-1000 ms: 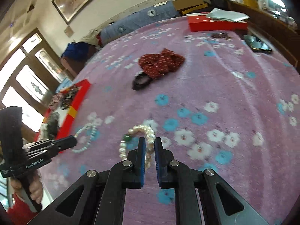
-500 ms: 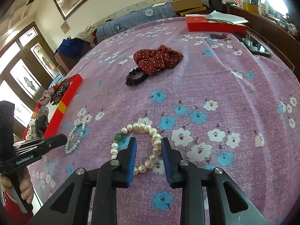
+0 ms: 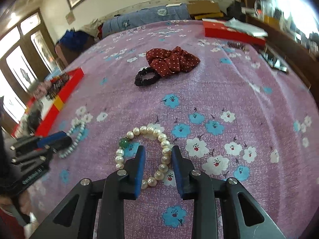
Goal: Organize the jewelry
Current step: 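Grasp the pearl bracelet with a green bead with the right gripper, then carry both bracelets into the tray and open both grippers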
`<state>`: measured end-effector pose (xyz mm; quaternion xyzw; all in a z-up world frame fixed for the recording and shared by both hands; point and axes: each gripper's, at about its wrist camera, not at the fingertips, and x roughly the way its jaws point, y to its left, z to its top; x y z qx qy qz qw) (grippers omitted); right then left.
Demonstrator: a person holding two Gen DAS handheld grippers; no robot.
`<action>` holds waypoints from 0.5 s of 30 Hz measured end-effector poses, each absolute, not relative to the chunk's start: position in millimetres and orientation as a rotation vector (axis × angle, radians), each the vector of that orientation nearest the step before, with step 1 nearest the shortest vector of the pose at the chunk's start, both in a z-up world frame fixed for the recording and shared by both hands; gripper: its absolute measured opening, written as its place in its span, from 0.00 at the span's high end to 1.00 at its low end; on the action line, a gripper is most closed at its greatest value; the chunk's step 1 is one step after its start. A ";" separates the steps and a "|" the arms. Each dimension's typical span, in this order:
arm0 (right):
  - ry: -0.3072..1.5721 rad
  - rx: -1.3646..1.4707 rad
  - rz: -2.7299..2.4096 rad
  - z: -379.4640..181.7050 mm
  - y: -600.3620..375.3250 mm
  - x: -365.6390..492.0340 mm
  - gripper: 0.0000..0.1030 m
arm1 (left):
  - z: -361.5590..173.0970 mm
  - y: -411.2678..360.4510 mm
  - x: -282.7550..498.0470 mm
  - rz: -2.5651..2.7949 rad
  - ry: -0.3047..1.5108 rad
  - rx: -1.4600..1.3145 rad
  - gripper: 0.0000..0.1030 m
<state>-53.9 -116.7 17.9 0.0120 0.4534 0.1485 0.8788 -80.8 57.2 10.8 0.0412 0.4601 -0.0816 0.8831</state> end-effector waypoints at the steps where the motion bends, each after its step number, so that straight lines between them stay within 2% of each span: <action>1: 0.944 0.004 0.310 17.8 -114.0 -54.8 0.87 | 11.8 57.7 -80.9 -0.186 0.967 0.069 0.95; 5: 0.945 0.019 0.355 21.4 -110.9 -55.9 0.90 | 27.9 65.4 -88.2 -0.203 0.945 0.036 0.95; 15: 0.794 0.003 0.414 79.7 -91.0 -73.4 0.90 | 102.5 119.7 -129.9 -0.171 0.774 -0.065 0.95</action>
